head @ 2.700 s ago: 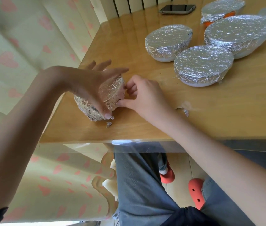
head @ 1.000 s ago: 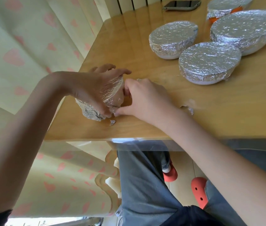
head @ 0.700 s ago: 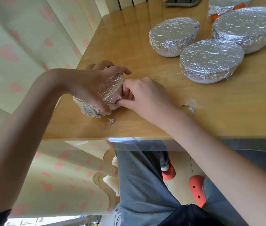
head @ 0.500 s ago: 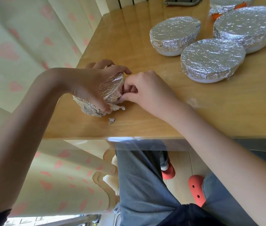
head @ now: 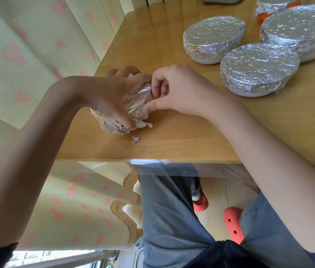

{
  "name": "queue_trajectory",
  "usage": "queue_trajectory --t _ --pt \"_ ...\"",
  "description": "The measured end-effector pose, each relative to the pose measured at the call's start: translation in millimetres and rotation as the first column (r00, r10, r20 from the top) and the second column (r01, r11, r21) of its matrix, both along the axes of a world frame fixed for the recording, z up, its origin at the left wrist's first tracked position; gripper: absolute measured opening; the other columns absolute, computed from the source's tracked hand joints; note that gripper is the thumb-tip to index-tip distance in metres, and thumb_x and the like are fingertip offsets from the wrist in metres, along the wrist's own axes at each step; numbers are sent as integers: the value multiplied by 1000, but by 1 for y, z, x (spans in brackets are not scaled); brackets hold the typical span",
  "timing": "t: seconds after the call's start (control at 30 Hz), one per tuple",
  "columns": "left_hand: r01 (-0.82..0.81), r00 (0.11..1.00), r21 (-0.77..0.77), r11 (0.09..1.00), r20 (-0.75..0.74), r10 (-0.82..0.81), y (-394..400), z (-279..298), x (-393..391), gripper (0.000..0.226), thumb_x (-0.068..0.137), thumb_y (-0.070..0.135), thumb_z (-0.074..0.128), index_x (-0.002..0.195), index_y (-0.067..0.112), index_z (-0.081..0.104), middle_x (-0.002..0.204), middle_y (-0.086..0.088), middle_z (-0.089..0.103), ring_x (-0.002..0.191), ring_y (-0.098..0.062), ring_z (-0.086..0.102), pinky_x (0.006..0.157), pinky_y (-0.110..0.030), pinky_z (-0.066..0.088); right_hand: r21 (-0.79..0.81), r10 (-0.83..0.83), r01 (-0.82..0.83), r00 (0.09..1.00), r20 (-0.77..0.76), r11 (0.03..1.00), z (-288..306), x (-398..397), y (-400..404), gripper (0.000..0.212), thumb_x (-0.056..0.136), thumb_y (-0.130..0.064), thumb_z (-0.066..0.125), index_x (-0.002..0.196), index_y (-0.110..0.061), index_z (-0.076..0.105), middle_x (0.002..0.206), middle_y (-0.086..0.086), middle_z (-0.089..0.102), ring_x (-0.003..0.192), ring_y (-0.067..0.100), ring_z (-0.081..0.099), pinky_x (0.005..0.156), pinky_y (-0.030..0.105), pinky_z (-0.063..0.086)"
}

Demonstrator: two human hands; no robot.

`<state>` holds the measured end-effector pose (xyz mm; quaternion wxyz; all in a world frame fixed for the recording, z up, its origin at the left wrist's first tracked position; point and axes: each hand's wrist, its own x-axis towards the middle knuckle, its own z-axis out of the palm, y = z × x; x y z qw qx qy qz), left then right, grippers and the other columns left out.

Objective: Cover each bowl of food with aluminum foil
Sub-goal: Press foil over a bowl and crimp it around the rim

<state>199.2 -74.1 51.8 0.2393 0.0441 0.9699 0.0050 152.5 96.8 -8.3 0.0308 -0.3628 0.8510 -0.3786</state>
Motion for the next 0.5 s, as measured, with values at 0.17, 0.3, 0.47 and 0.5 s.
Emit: queue_trajectory --t 0.17,0.3,0.47,0.5 --pt "7 1000 18 1000 -4 -7 0 -1 1 101 30 66 67 123 62 26 142 23 15 140 -17 15 108 -51 34 -50 3 -2 1000 16 999 2 0 -5 40 59 -45 85 67 -24 53 62 -13 53 59 8 50 59 34 47" --pt "10 1000 -16 1000 -10 -10 0 -1 -1 108 34 63 71 130 59 23 144 24 13 141 -17 14 109 -50 33 -70 98 -86 976 193 994 3 -2 -1 36 71 -38 81 76 -20 50 69 -6 52 56 14 53 40 28 51" --pt "-2 1000 -15 1000 -16 1 0 -3 -1 105 44 54 74 135 55 23 146 24 10 142 -16 11 108 -47 32 -102 136 -121 977 162 987 5 -1 -5 32 75 -33 78 78 -19 50 68 -7 51 55 13 50 38 25 48" --pt "2 1000 -23 1000 -19 -3 0 -2 -1 104 45 55 75 135 55 23 146 23 11 142 -17 12 108 -47 32 -110 132 -116 979 157 987 3 0 -5 31 76 -32 78 78 -19 50 69 -7 52 55 15 51 38 27 49"
